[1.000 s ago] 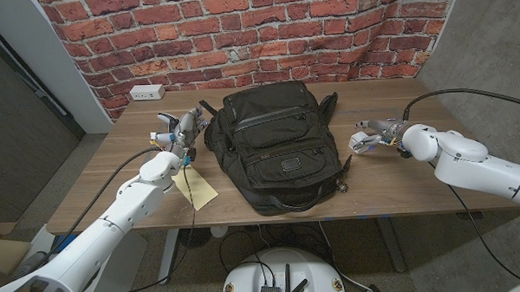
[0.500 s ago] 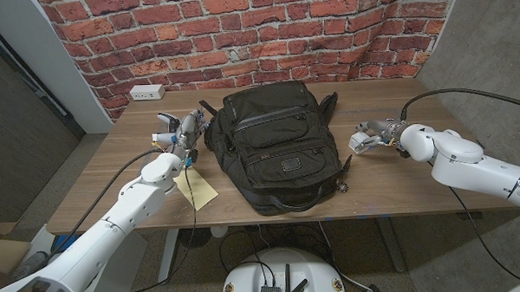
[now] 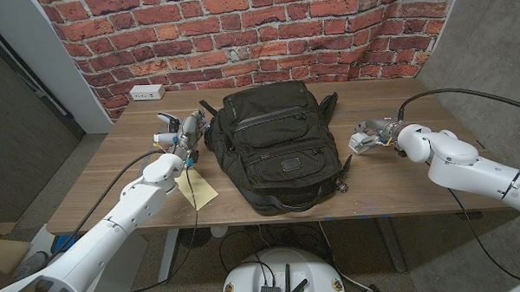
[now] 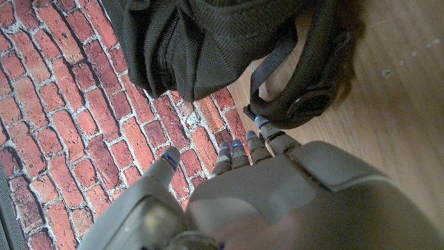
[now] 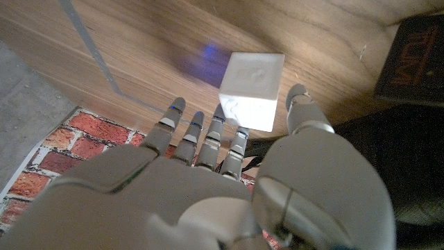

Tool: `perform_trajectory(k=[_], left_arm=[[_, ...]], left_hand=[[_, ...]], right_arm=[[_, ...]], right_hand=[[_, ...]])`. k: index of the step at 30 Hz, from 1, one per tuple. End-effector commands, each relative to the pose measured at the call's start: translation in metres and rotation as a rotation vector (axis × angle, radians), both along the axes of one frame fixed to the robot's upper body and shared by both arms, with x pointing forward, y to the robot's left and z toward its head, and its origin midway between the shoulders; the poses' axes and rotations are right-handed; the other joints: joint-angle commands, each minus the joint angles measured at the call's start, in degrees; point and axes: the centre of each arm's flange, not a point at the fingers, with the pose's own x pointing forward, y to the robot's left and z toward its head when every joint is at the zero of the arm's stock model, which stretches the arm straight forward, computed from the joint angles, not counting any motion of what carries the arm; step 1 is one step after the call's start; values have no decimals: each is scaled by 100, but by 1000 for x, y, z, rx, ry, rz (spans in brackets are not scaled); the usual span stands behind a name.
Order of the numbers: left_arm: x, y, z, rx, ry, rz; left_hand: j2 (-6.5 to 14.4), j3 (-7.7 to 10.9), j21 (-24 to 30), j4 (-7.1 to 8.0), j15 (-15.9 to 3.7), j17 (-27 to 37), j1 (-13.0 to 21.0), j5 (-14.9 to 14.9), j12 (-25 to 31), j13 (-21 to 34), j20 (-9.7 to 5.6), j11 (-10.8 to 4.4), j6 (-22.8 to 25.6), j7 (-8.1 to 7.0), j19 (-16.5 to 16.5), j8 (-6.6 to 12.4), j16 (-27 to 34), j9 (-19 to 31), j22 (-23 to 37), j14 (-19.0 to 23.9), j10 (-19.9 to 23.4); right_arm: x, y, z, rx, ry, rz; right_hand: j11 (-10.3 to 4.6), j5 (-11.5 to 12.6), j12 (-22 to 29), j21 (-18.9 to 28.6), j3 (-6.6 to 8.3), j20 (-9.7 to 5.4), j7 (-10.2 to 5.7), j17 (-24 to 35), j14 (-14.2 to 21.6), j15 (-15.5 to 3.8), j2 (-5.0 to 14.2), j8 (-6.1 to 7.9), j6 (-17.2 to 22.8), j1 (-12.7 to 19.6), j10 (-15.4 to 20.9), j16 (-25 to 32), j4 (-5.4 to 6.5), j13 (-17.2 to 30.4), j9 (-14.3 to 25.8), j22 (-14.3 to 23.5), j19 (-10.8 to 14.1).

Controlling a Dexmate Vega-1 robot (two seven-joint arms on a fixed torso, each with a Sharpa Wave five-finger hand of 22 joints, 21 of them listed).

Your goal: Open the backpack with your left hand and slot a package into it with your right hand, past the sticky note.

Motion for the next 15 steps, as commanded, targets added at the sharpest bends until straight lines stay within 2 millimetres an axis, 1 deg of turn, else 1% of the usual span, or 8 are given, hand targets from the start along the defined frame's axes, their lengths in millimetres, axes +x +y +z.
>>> perform_trajectory(k=[1, 3, 5, 6, 7, 9, 11, 15], left_arm=[[3, -1, 0, -1, 5, -3], [3, -1, 0, 0, 8, -1], [4, -1, 1, 1, 9, 0], [4, -1, 1, 0, 8, -1], [4, 0, 1, 1, 8, 0], [5, 0, 2, 1, 9, 0], [5, 0, 2, 1, 8, -1], [5, 0, 3, 1, 9, 2]], left_hand=[[324, 11, -25, -1, -3, 32, -2, 20, -8, 34, -92, -20, 32, -38, 57, -10, -5, 12, 20, 39, 28], [324, 11, -26, 0, 4, 32, -3, 19, -10, 34, -91, -27, 31, -50, 56, -11, -5, 12, 20, 41, 28], [324, 12, -26, 1, 6, 33, -4, 19, -9, 34, -90, -28, 31, -52, 57, -11, -5, 12, 20, 44, 31], [324, 12, -26, 1, 7, 33, -4, 19, -9, 34, -90, -26, 32, -50, 57, -11, -5, 12, 20, 45, 32], [324, 12, -26, 1, 4, 33, -5, 19, -10, 34, -90, -28, 31, -48, 58, -11, -5, 13, 20, 46, 33], [324, 13, -26, 1, 9, 33, -5, 19, -11, 34, -89, -27, 30, -52, 58, -11, -5, 13, 20, 47, 31], [325, 14, -27, 2, 8, 33, -6, 19, -12, 34, -88, -26, 31, -47, 57, -11, -6, 13, 20, 47, 32], [325, 15, -27, 3, 10, 33, -7, 19, -13, 34, -88, -25, 31, -54, 58, -11, -7, 13, 20, 49, 32]], right_arm=[[4, 3, 2, -23, -38, -7], [4, 3, 2, -25, -46, -7], [5, 4, 2, -25, -53, -8], [6, 4, 2, -27, -56, -7], [6, 4, 2, -26, -56, -7], [7, 5, 3, -31, -62, -7], [9, 5, 3, -32, -65, -9], [10, 6, 4, -39, -76, -10]], right_hand=[[-49, -52, 118, 19, 22, -44, -6, 21, 219, -277, 24, 125, 247, 126, 337, 115, 7, 64, 40, 29, 114], [-85, -69, 179, 17, 7, -89, -1, 28, 375, -323, 49, 227, 463, 175, 538, 201, 14, 102, 58, 31, 164], [-130, -76, 216, 13, -2, -103, -5, 34, 436, -382, 65, 286, 583, 207, 658, 242, 16, 125, 68, 31, 186], [-169, -87, 283, 5, -21, -110, -13, 41, 501, -411, 71, 338, 687, 236, 862, 288, 17, 154, 76, 32, 198], [-169, -88, 287, 6, -23, -118, -15, 46, 539, -445, 82, 350, 711, 246, 882, 311, 20, 163, 78, 32, 211], [-195, -96, 334, 10, -44, -168, -12, 58, 645, -518, 99, 409, 833, 288, 1048, 385, 21, 198, 86, 33, 264], [-298, -102, 397, 10, -69, -201, -17, 69, 716, -553, 106, 465, 949, 320, 1259, 444, 22, 229, 93, 33, 301], [-367, -107, 435, 18, -100, -290, -14, 88, 849, -658, 134, 559, 1148, 366, 1435, 545, 26, 269, 106, 34, 374]])
